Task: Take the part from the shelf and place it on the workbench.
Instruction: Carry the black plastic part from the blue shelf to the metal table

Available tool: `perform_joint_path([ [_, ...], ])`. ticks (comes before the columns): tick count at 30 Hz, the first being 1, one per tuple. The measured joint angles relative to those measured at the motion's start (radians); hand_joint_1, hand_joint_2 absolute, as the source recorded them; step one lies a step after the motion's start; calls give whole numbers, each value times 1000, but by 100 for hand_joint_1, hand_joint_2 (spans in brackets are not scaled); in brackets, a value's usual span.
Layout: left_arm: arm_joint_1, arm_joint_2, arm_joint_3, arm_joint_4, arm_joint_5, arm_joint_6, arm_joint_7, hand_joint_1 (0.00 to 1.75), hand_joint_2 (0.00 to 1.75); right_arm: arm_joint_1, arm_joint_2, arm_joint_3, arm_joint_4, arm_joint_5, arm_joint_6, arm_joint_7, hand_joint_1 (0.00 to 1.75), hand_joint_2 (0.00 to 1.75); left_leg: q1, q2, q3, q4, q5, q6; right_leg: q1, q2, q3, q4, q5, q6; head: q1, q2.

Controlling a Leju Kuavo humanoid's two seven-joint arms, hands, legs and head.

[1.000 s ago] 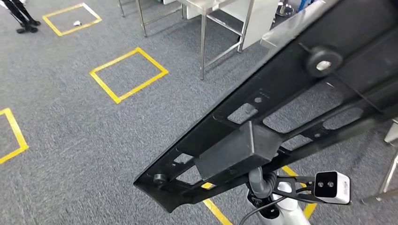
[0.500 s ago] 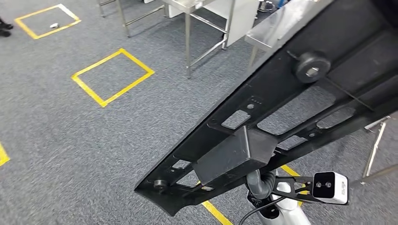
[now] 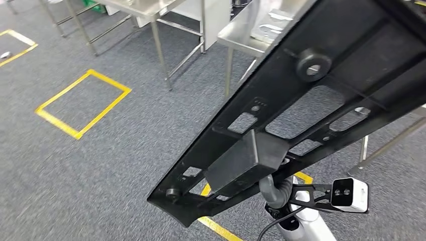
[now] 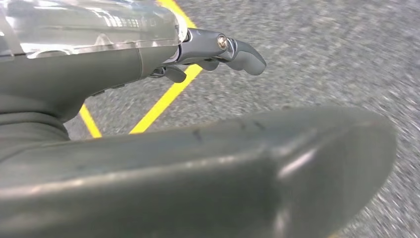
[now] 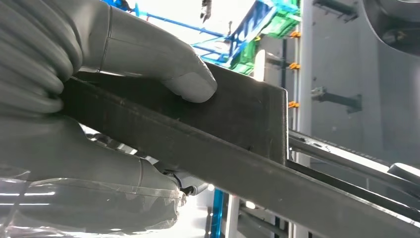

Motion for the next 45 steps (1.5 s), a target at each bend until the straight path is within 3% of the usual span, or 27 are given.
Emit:
perform_joint_path([
  [2, 0, 0, 0, 0, 0, 1, 0, 0, 0, 1, -6, 8, 10, 14, 1, -10, 175, 175, 2, -28, 32, -78, 25, 6, -2, 20, -4, 8, -6, 11, 0, 0],
  [5, -2, -5, -1, 0, 0, 2, 1, 0, 0, 3, -25, 23, 33, 71, 1, -31, 175, 175, 1, -12, 39, -90, 23, 22, -5, 36, -11, 10, -7, 29, 0, 0],
  [7, -3, -9, -1, 0, 0, -2, -3, 0, 0, -11, -40, 42, 57, 131, -8, -34, 175, 175, 5, 9, 47, -101, 26, 34, -2, -7, -35, 57, -35, 40, 0, 0],
  [9, -1, -9, -1, 0, 3, -10, -11, 0, 0, -28, -48, 63, 79, 176, -24, -27, 175, 175, 5, 31, 51, -106, 24, 40, -6, -65, -100, 180, -91, 50, 1, 0],
  [11, 2, -8, -1, 0, 8, -18, -17, 0, 0, -34, -52, 79, 92, 200, -35, -14, 175, 175, 4, 54, 53, -105, 19, 39, -14, -84, -158, 277, -114, 59, 1, 0],
  [12, 3, -8, -1, 0, 11, -21, -20, 0, 0, -34, -54, 85, 95, 208, -38, -9, 175, 175, 4, 64, 57, -105, 15, 38, -17, -88, -161, 274, -97, 61, 1, 0],
  [13, 3, -9, -1, 0, 12, -23, -22, 0, 0, -34, -56, 91, 97, 213, -40, -4, 175, 175, 4, 75, 62, -105, 12, 36, -18, -94, -141, 229, -62, 61, 1, 0],
  [15, 3, -10, -1, 0, 14, -26, -23, 0, 0, -35, -58, 100, 99, 220, -44, 0, 175, 175, 2, 92, 73, -105, 3, 28, -11, -136, -71, 86, 5, 51, 1, 0],
  [17, 3, -11, -1, 0, 15, -28, -24, 0, 0, -37, -60, 106, 99, 225, -47, 2, 175, 175, -3, 108, 81, -105, -6, 17, 0, -164, -35, 6, 25, 37, 1, 0],
  [19, 3, -11, -1, 0, 18, -29, -24, 0, 0, -38, -62, 111, 99, 236, -48, 8, 175, 175, -5, 128, 90, -111, -12, 5, 2, -146, -34, -1, 21, 25, 0, 0],
  [21, 2, -11, -1, 0, 20, -29, -24, 0, 0, -37, -64, 117, 98, 252, -48, 17, 175, 175, -3, 111, 91, -91, -31, -4, -3, -122, -26, -10, 23, 13, 0, 0],
  [22, 2, -11, 0, 0, 21, -30, -24, 0, 0, -37, -64, 121, 98, 258, -48, 20, 175, 175, -2, 88, 76, -51, -55, -7, -6, -111, -21, -14, 24, 6, 0, 0],
  [24, 6, -11, 0, 0, 21, -30, -23, 0, 0, -37, -64, 129, 98, 264, -49, 23, 175, 175, 1, 45, 9, 84, -120, -10, -7, -88, -18, -15, 22, -4, 0, 0],
  [26, 12, -12, 0, 0, 21, -30, -23, 0, 0, -35, -64, 134, 99, 265, -49, 24, 175, 175, 1, 35, -52, 183, -141, -12, -5, -60, -15, -14, 19, -6, 0, 0],
  [27, 13, -12, 0, 0, 21, -30, -22, 0, 0, -34, -64, 135, 99, 265, -50, 24, 175, 175, 1, 34, -58, 177, -119, -11, -4, -44, -13, -13, 17, -5, 0, 0],
  [28, 14, -12, 0, 0, 21, -30, -22, 0, 0, -33, -65, 135, 99, 265, -50, 25, 175, 175, 1, 28, -43, 128, -78, -9, -4, -29, -9, -11, 15, -3, 0, 0],
  [30, 14, -11, 1, 0, 21, -30, -23, 0, 0, -33, -65, 135, 99, 265, -50, 25, 175, 175, 3, -6, 11, -16, 0, -2, -3, -5, -4, -4, 7, 3, 0, 0],
  [32, 13, -10, 1, 0, 21, -30, -22, 0, 0, -33, -65, 136, 99, 266, -50, 25, 175, 175, 2, -31, 41, -89, 21, 7, -4, 15, -6, 1, 3, 13, 0, 0],
  [34, 11, -11, 1, 0, 21, -31, -22, 0, 0, -33, -65, 136, 99, 266, -50, 25, 175, 175, 1, -18, 47, -95, 19, 17, -5, 33, -11, 0, 3, 26, 0, 0],
  [35, 9, -12, 1, 0, 20, -32, -22, 0, 0, -34, -65, 136, 99, 264, -50, 25, 175, 175, 3, -9, 50, -100, 21, 23, -5, 27, -13, 4, 0, 31, 0, 0],
  [37, 8, -15, 1, 0, 16, -35, -23, 0, 0, -44, -65, 133, 98, 255, -51, 26, 175, 175, 9, 13, 57, -110, 24, 35, -2, -18, -40, 60, -32, 41, 1, 0],
  [39, 9, -14, 0, 0, 11, -37, -23, 0, 0, -53, -67, 125, 98, 239, -52, 27, 175, 175, 7, 35, 59, -112, 21, 41, -8, -68, -109, 189, -91, 51, 1, 0],
  [40, 10, -14, 0, 0, 9, -38, -23, 0, 0, -56, -69, 120, 98, 230, -51, 27, 175, 175, 7, 46, 60, -112, 19, 41, -13, -78, -144, 250, -110, 56, 1, 0],
  [41, 10, -14, 0, 0, 7, -38, -21, 0, 0, -56, -72, 114, 98, 222, -51, 26, 175, 175, 7, 56, 62, -111, 16, 40, -17, -83, -163, 279, -109, 60, 1, 0],
  [42, 9, -14, 0, 0, 4, -37, -20, 0, 0, -57, -75, 110, 98, 216, -50, 26, 175, 175, 7, 67, 65, -111, 13, 38, -21, -87, -162, 268, -89, 63, 1, 0],
  [43, 9, -15, -1, 0, 3, -35, -18, 0, 0, -59, -77, 107, 98, 212, -50, 27, 175, 175, 8, 77, 70, -111, 9, 35, -23, -96, -140, 220, -54, 65, 1, 0],
  [45, 8, -17, -2, 0, 1, -32, -15, 0, 0, -66, -78, 103, 98, 205, -51, 31, 175, 175, 5, 95, 82, -110, -2, 25, -21, -135, -72, 80, 11, 60, 1, 0],
])
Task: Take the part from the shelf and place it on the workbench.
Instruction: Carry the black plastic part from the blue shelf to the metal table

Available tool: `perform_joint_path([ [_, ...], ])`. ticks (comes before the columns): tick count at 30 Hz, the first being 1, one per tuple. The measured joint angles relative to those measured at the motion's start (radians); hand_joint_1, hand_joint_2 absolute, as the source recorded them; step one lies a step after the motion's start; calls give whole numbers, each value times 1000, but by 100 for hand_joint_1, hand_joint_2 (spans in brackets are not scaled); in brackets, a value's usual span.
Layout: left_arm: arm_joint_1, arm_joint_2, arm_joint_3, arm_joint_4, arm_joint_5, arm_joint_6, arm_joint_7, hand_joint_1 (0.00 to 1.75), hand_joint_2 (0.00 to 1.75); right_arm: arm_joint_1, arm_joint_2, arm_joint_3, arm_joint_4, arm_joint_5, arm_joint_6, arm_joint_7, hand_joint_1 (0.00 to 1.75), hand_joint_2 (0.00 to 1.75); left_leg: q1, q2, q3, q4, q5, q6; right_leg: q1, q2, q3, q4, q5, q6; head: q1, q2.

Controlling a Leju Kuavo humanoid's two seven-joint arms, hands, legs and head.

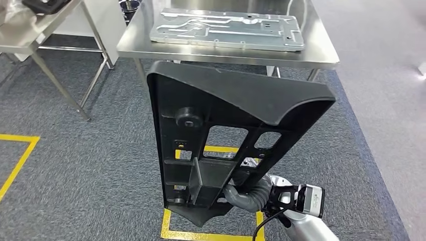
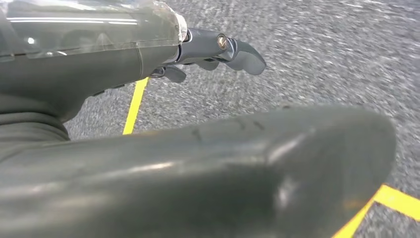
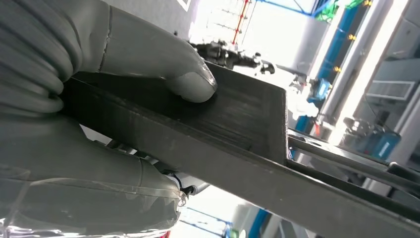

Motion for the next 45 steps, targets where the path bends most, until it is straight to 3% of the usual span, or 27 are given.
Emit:
perform_joint_path([
  [2, -3, -1, -1, 0, 0, 3, 1, 0, 0, -8, 2, -1, -1, -5, -3, 7, 175, 175, -6, 16, 9, 0, -9, -12, 7, -23, 33, -72, 18, -11, 0, 0],
  [4, -8, -1, -2, 0, 2, 1, 2, 0, 0, -9, 3, -3, -4, -11, -10, 10, 175, 175, -8, 31, 15, -3, -16, -25, 10, -6, 34, -78, 13, -25, -1, 0],
  [6, -12, 0, -2, 0, 6, -8, 2, 0, 0, -8, 4, -6, -11, -14, -19, 8, 175, 175, -4, 11, 11, 21, -38, -34, 6, 9, 38, -83, 14, -40, -1, 0],
  [8, -11, 0, -2, 0, 9, -22, 1, 0, 0, -8, 6, -11, -16, -16, -26, 4, 175, 175, -1, -36, -38, 129, -94, -38, 5, 21, 43, -87, 11, -53, -1, 0],
  [10, -6, 0, -2, 0, 11, -33, 1, 0, 0, -8, 7, -17, -16, -21, -32, 0, 175, 175, 0, -58, -116, 268, -140, -37, 10, 37, 45, -87, 3, -62, 0, 0],
  [11, -3, 1, -2, 0, 11, -36, 1, 0, 0, -6, 6, -21, -16, -25, -33, -4, 175, 175, -1, -60, -140, 300, -136, -36, 12, 46, 49, -86, -1, -63, 0, 0],
  [12, -1, 2, -2, 0, 11, -37, 1, 0, 0, -3, 5, -25, -16, -29, -34, -9, 175, 175, -1, -60, -144, 290, -111, -33, 15, 54, 56, -86, -6, -63, 0, 0],
  [15, 1, 5, -2, 0, 12, -38, 1, 0, 0, 9, 0, -34, -15, -34, -34, -35, 175, 175, -6, -62, -74, 101, 3, -14, 21, 67, 82, -85, -24, -56, 0, 0],
  [17, 0, 7, -2, 0, 12, -38, -1, 0, 0, 18, -6, -39, -14, -33, -34, -54, 175, 175, -12, -63, -43, 22, 19, 0, 22, 71, 90, -84, -31, -45, -1, 0],
  [20, 2, 7, -2, 0, 15, -38, -8, 0, 0, 38, -23, -45, -13, -33, -34, -66, 175, 175, -12, -63, -21, 1, 9, 17, 20, 69, 91, -64, -29, -25, 0, 0],
  [22, 4, 6, -2, 0, 16, -38, -12, 0, 0, 47, -38, -48, -15, -34, -32, -67, 175, 175, -9, -63, 0, -5, 3, 26, 16, 62, 57, 0, -51, -13, 0, 0],
  [25, 6, 6, -2, 0, 18, -38, -17, 0, 0, 73, -56, -53, -17, -35, -30, -67, 175, 175, -8, -63, 25, -5, -21, 27, 5, 56, -65, 177, -114, 2, 0, 0],
  [26, 8, 6, -2, 0, 18, -38, -18, 0, 0, 85, -59, -54, -18, -31, -30, -67, 175, 175, -7, -63, 37, -5, -32, 25, 2, 54, -93, 201, -120, 5, 0, 0],
  [27, 10, 5, -2, 0, 19, -38, -19, 0, 0, 99, -61, -55, -22, -25, -30, -67, 175, 175, -5, -63, 52, -5, -43, 22, -1, 52, -102, 188, -110, 8, 0, 0],
  [28, 11, 4, -2, 0, 19, -38, -20, 0, 0, 116, -62, -57, -28, -16, -30, -67, 175, 175, -2, -64, 70, -5, -56, 19, -3, 49, -94, 140, -80, 11, 0, 0],
  [30, 12, 1, -2, 0, 20, -38, -22, 0, 0, 149, -62, -61, -43, 5, -31, -67, 175, 175, 1, -64, 103, -6, -85, 8, -4, 37, -61, 14, 13, 11, 0, 0],
  [31, 12, 0, -2, 0, 20, -38, -22, 0, 0, 164, -62, -62, -50, 14, -32, -67, 175, 175, 1, -64, 116, -10, -99, 1, -2, 32, -48, -28, 44, 4, 0, 0],
  [32, 11, 0, -2, 0, 20, -38, -23, 0, 0, 177, -61, -63, -57, 21, -34, -67, 175, 175, -1, -62, 131, -15, -106, -7, 1, 31, -41, -49, 60, -5, 0, 0],
  [34, 8, 0, -2, 0, 21, -38, -24, 0, 0, 195, -59, -63, -71, 31, -36, -67, 175, 175, -3, -59, 142, -2, -95, -23, 2, 39, -22, -55, 45, -25, 0, 0],
  [36, 6, -1, -2, 0, 20, -38, -24, 0, 0, 205, -57, -63, -84, 35, -34, -67, 175, 175, -1, -59, 102, 92, -58, -32, 0, 44, 10, -65, 29, -42, -1, 0],
  [37, 4, -1, -2, 0, 21, -38, -23, 0, 0, 210, -54, -63, -88, 39, -33, -67, 175, 175, 1, -59, 63, 160, -54, -34, 1, 46, 27, -69, 19, -49, -1, 0],
  [38, 4, -1, -2, 0, 21, -37, -23, 0, 0, 218, -50, -63, -92, 46, -31, -67, 175, 175, 1, -60, 18, 225, -69, -34, 3, 46, 43, -72, 7, -54, -1, 0],
  [40, 7, -2, -2, 0, 22, -34, -19, 0, 0, 242, -36, -63, -102, 66, -28, -67, 175, 175, -2, -61, -63, 296, -158, -33, 8, 51, 74, -75, -19, -60, -1, 0],
  [41, 10, -2, -2, 0, 23, -33, -18, 0, 0, 256, -27, -63, -107, 76, -27, -67, 175, 175, -4, -61, -89, 297, -201, -31, 11, 54, 91, -75, -32, -62, -1, 0],
  [42, 12, -2, -2, 0, 25, -31, -17, 0, 0, 268, -20, -63, -111, 83, -27, -67, 175, 175, -7, -61, -106, 273, -221, -26, 15, 56, 109, -75, -46, -64, -1, 0],
  [43, 14, -2, -2, 0, 26, -31, -17, 0, 0, 276, -14, -63, -114, 88, -28, -67, 175, 175, -11, -61, -112, 229, -204, -17, 19, 58, 126, -76, -59, -65, -1, 0],
  [45, 18, -1, -1, 0, 28, -30, -16, 0, 0, 286, -4, -62, -120, 91, -29, -67, 175, 175, -24, -66, -108, 119, -79, 8, 25, 61, 156, -76, -85, -65, -1, 0],
])
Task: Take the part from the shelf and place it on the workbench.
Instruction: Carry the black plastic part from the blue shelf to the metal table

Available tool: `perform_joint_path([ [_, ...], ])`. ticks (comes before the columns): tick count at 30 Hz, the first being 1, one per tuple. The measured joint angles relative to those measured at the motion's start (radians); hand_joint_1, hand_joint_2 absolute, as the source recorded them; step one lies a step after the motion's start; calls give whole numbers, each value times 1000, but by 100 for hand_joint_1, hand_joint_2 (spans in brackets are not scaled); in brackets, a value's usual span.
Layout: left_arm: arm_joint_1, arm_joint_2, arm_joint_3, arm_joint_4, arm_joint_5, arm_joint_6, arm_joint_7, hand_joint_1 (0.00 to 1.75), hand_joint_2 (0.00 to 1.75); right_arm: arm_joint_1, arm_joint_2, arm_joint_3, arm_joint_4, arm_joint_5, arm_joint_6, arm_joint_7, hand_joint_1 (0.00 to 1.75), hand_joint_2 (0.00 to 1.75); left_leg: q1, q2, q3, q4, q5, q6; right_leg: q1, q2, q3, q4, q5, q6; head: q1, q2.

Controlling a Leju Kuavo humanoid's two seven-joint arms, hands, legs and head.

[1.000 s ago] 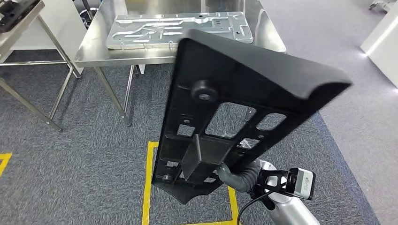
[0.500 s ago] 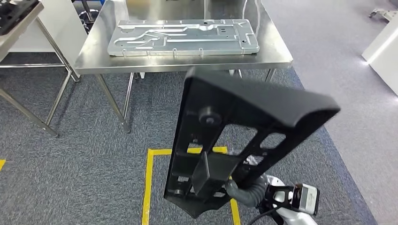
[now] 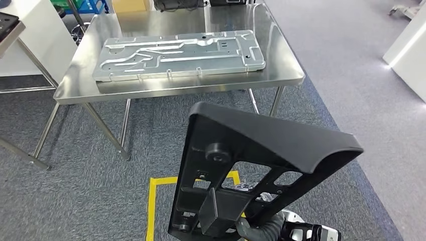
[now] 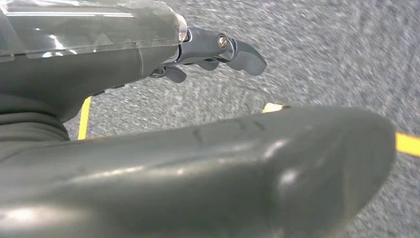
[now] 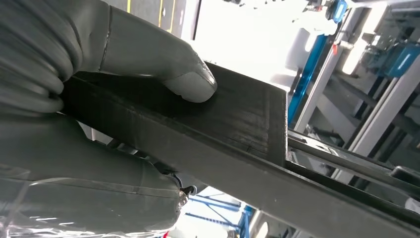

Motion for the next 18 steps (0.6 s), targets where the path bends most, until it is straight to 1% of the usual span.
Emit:
perform_joint_path([
  [1, 1, 1, 0, 0, 0, 0, 0, 0, 0, 2, 4, 0, -2, 1, -1, 0, 175, 175, -6, -6, 7, -39, 52, 10, 1, 4, 11, -1, -13, 4, 0, 0],
  [2, 1, 2, 0, 0, 1, 0, 1, 0, 0, 5, 9, 0, -6, 2, -1, 0, 175, 175, -12, -11, 16, -64, 84, 18, 0, 7, 23, 1, -19, 10, 0, 0],
  [3, 0, 3, 1, 0, 1, 0, 1, 0, 0, 7, 12, 0, -11, 2, 0, 0, 175, 175, -15, -16, 26, -75, 87, 21, 0, 11, 31, 8, -17, 18, 0, 0],
  [4, -3, 3, 1, 0, 2, 1, 1, 0, 0, 8, 16, 0, -16, 2, 0, 0, 175, 175, -13, -17, 42, -86, 87, 24, -2, 12, 35, 18, -14, 25, 0, 0],
  [5, -7, 3, 1, 0, 2, 1, 1, 0, 0, 9, 17, 0, -21, 3, 0, 0, 175, 175, -11, -17, 60, -96, 94, 28, -3, 9, 36, 39, -8, 30, 0, 0],
  [6, -9, 3, 1, 0, 2, 1, 1, 0, 0, 9, 18, 0, -25, 3, 0, 0, 175, 175, -8, -16, 76, -104, 99, 33, -3, 6, 23, 73, -8, 35, 0, 0],
  [7, -11, 3, 1, 0, 2, 1, 1, 0, 0, 10, 19, -1, -26, 3, 0, 0, 175, 175, -5, -15, 92, -109, 102, 36, -5, 2, -1, 120, -21, 39, 0, 0],
  [8, -11, 3, 1, 0, 1, 1, 1, 0, 0, 12, 19, -1, -26, 4, 0, 0, 175, 175, -4, -13, 102, -111, 97, 37, -8, -2, -35, 175, -43, 44, 0, 0],
  [9, -11, 2, 1, 0, 1, 1, 1, 0, 0, 14, 19, -2, -27, 7, 0, 0, 175, 175, -2, -13, 110, -112, 90, 36, -12, -4, -76, 228, -73, 49, 0, 0],
  [10, -10, 2, 1, 0, 0, 1, 1, 0, 0, 18, 20, -2, -27, 10, -1, 0, 175, 175, -1, -13, 118, -112, 82, 33, -17, -5, -113, 263, -103, 56, 0, 0],
  [11, -8, 1, 1, 0, -2, 1, 2, 0, 0, 22, 22, -2, -27, 15, -1, 0, 175, 175, 2, -13, 127, -112, 73, 30, -21, -6, -138, 270, -120, 62, 0, 0],
  [12, -6, 0, 1, 0, -4, 1, 3, 0, 0, 26, 24, -2, -27, 20, -2, 0, 175, 175, 5, -13, 136, -112, 64, 26, -24, -8, -150, 250, -117, 67, 0, 0],
  [13, -4, -2, 1, 0, -7, 1, 4, 0, 0, 29, 27, -2, -27, 24, -4, 0, 175, 175, 9, -14, 149, -112, 54, 21, -27, -9, -147, 201, -87, 72, 0, 0],
  [14, -3, -3, 1, 0, -9, 1, 4, 0, 0, 33, 30, -3, -27, 29, -6, 0, 175, 175, 12, -14, 160, -112, 44, 16, -30, -12, -138, 136, -30, 74, 0, 0],
  [15, -3, -4, 1, 0, -11, 1, 4, 0, 0, 36, 32, -3, -27, 32, -7, 0, 175, 175, 13, -14, 172, -111, 34, 10, -31, -17, -128, 82, 18, 72, 0, 0],
  [16, -4, -5, 1, 0, -13, 1, 4, 0, 0, 40, 34, -4, -28, 35, -8, 0, 175, 175, 14, -14, 181, -112, 24, 2, -29, -20, -120, 44, 54, 66, 1, 0],
  [17, -5, -5, 0, 0, -14, 2, 5, 0, 0, 46, 37, -6, -30, 39, -10, 0, 175, 175, 14, -14, 191, -112, 19, -6, -27, -22, -115, 25, 75, 58, 1, 0],
  [18, -6, -5, 0, 0, -16, 2, 5, 0, 0, 50, 40, -7, -32, 41, -13, 0, 175, 175, 13, -14, 198, -108, 19, -15, -24, -23, -112, 22, 70, 48, 2, 0],
])
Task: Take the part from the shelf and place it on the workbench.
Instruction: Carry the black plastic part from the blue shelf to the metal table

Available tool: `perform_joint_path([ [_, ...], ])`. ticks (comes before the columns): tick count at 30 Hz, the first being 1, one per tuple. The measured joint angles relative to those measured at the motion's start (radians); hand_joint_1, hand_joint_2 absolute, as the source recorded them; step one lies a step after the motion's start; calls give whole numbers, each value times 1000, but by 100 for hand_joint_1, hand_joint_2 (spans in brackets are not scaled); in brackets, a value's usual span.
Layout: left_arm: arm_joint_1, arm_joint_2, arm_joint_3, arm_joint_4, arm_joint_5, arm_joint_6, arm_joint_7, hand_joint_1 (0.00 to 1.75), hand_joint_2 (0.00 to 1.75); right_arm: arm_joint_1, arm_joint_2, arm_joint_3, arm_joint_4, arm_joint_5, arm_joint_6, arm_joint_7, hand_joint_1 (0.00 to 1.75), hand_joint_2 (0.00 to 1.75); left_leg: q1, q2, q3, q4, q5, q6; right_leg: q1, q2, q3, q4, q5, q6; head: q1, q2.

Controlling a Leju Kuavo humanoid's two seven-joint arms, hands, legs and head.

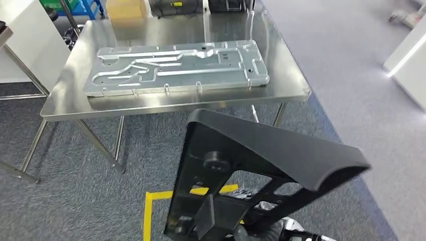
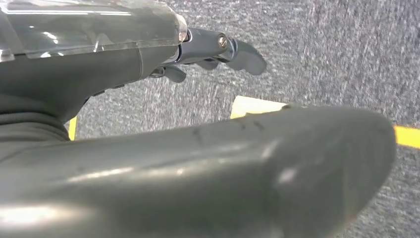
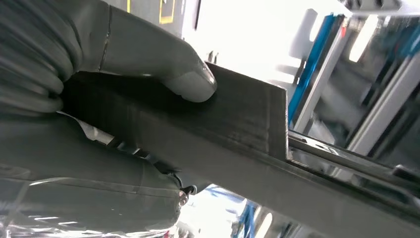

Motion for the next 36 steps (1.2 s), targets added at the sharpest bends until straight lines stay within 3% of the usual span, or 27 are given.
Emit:
perform_joint_path([
  [2, -2, 0, -1, 0, -2, 1, 0, 0, 0, 7, 9, -3, -7, 4, -6, 0, 175, 175, 1, 2, -3, 27, 7, -14, -2, 5, 19, -10, -4, -17, 0, 0],
  [3, -3, 1, -1, 0, -3, 1, 0, 0, 0, 8, 13, -3, -10, 6, -8, 0, 175, 175, 2, 3, -21, 62, 10, -18, -3, 6, 31, -14, -10, -25, 0, 0],
  [5, -6, 0, -2, 0, -5, 1, -1, 0, 0, 11, 21, -4, -14, 10, -8, 0, 175, 175, 4, 4, -90, 170, -14, -23, -3, 6, 54, -22, -24, -36, 0, 0],
  [7, -4, 0, -3, 0, -7, 1, -2, 0, 0, 15, 26, -6, -14, 13, -8, 0, 175, 175, 4, 5, -177, 266, -74, -25, -1, 8, 74, -24, -42, -40, 0, 0],
  [8, -3, 0, -3, 0, -8, 0, -3, 0, 0, 18, 28, -7, -14, 14, -9, 0, 175, 175, 4, 5, -207, 281, -97, -24, 0, 10, 86, -24, -53, -40, 0, 0],
  [9, -1, 0, -3, 0, -9, -1, -4, 0, 0, 21, 28, -8, -14, 16, -10, 0, 175, 175, 3, 5, -225, 267, -99, -21, 1, 11, 100, -24, -65, -39, 0, 0],
  [10, 0, 0, -3, 0, -11, -1, -5, 0, 0, 24, 29, -9, -15, 17, -11, 0, 175, 175, 3, 5, -230, 225, -73, -17, 2, 12, 116, -24, -78, -38, 0, 0],
  [12, 3, 1, -4, 0, -13, -4, -7, 0, 0, 27, 32, -11, -14, 21, -12, 0, 175, 175, -2, 6, -226, 111, 51, -5, 4, 13, 144, -24, -103, -33, 0, 0],
  [14, 8, 2, -5, 0, -15, -7, -8, 0, 0, 29, 34, -13, -14, 25, -11, 0, 175, 175, -9, 6, -219, 50, 131, 3, 5, 17, 165, -25, -124, -22, 0, 0],
  [16, 8, 2, -6, 0, -15, -10, -9, 0, 0, 29, 36, -17, -16, 27, -10, 0, 175, 175, -12, 4, -198, 39, 126, 12, 4, 19, 176, -11, -123, -8, 0, 0],
  [17, 5, 3, -7, 0, -15, -11, -9, 0, 0, 27, 37, -19, -17, 28, -8, 0, 175, 175, -11, 3, -183, 32, 124, 18, 3, 18, 172, 13, -113, -2, 0, 0],
  [19, -3, 4, -10, 0, -14, -12, -9, 0, 0, 19, 37, -25, -20, 27, -3, 0, 175, 175, -8, 1, -155, 19, 112, 28, 1, 15, 118, 108, -100, 6, 0, 0],
  [20, -6, 5, -12, 0, -14, -13, -10, 0, 0, 15, 37, -28, -21, 26, 1, 0, 175, 175, -7, 0, -145, 15, 104, 32, 0, 13, 75, 167, -110, 9, 0, 0],
  [22, -7, 6, -13, 0, -15, -16, -10, 0, 0, 12, 37, -34, -20, 22, 10, 0, 175, 175, -6, -1, -124, 14, 83, 35, 0, 13, -16, 254, -169, 15, 0, 0],
  [23, -6, 7, -13, 0, -15, -18, -10, 0, 0, 10, 37, -37, -20, 20, 12, 0, 175, 175, -6, -2, -111, 14, 71, 34, -1, 13, -46, 265, -194, 16, 0, 0],
  [24, -6, 7, -14, 0, -15, -21, -10, 0, 0, 8, 37, -40, -20, 17, 14, 0, 175, 175, -6, -3, -94, 14, 58, 33, -1, 13, -64, 248, -199, 16, 0, 0],
  [25, -5, 7, -15, 0, -14, -23, -10, 0, 0, 5, 37, -44, -20, 13, 15, 0, 175, 175, -6, -4, -76, 14, 44, 31, -1, 13, -70, 207, -175, 14, 0, 0],
  [27, -5, 7, -16, 0, -14, -25, -9, 0, 0, -2, 37, -52, -19, 7, 19, 0, 175, 175, -7, -7, -45, 15, 17, 25, 3, 13, -68, 93, -53, 5, 0, 0],
  [29, -7, 7, -16, 0, -14, -26, -9, 0, 0, -6, 36, -58, -16, 2, 23, 0, 175, 175, -9, -10, -23, 12, -5, 15, 10, 13, -63, 29, 32, -8, 0, 0],
  [32, -9, 11, -17, 0, -12, -28, -10, 0, 0, -26, 34, -61, -12, -9, 23, 0, 175, 175, -9, -10, -15, 40, 2, -5, 10, 18, -38, 8, 28, -31, 0, 0],
  [34, -11, 13, -17, 0, -11, -30, -11, 0, 0, -46, 33, -63, -10, -15, 23, 0, 175, 175, -7, -6, -61, 125, 5, -13, 6, 18, -8, -5, 15, -43, 0, 0],
  [36, -11, 14, -17, 0, -11, -31, -12, 0, 0, -61, 32, -67, -5, -19, 23, 0, 175, 175, -5, -2, -140, 237, -37, -21, 6, 17, 18, -10, -5, -48, 0, 0],
])
